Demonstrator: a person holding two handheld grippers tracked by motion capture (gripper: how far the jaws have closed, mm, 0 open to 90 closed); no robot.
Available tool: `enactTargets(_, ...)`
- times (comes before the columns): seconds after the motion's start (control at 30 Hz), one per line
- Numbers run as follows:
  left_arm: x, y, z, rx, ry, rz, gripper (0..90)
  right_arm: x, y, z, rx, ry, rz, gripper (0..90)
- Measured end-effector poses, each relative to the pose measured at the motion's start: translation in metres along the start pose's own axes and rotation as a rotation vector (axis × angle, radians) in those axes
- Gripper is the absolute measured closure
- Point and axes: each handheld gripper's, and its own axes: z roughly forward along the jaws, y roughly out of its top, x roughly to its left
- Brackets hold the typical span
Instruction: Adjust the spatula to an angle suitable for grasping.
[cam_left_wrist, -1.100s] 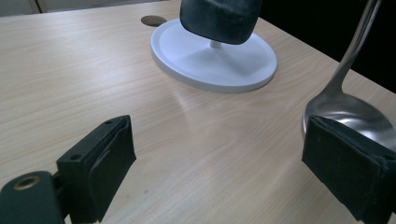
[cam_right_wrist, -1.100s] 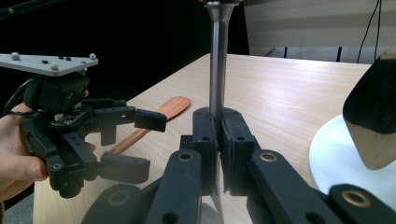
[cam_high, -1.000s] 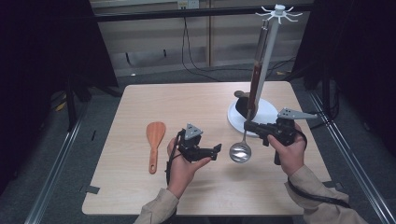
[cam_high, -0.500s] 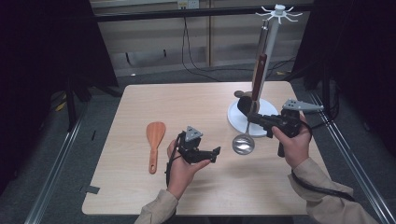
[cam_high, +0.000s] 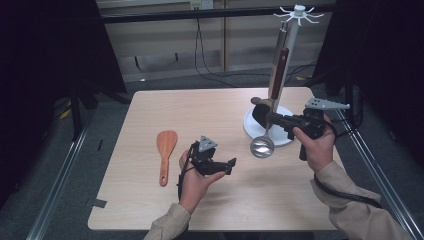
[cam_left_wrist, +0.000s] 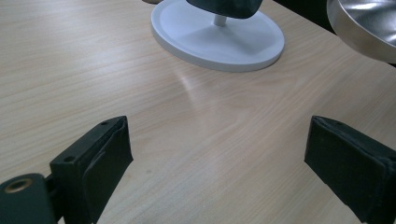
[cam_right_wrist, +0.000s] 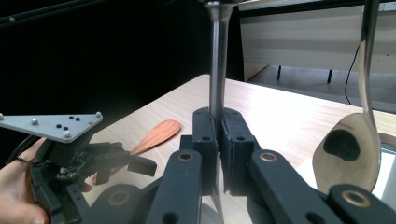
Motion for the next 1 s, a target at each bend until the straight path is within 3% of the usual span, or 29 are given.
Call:
enactTargets(0.37,0.001,0.000,0.000,-0.008,0.004,-0.007,7.1,-0.003,0.009,-0.001,-0.022,0.007,-0.002,86.4)
enactTargets(1.0,0.003,0.000,0.000,0.001,0.008,0.000,7.2,-0.013,0.027,0.000,-0.139,0.030,-0.001,86.4)
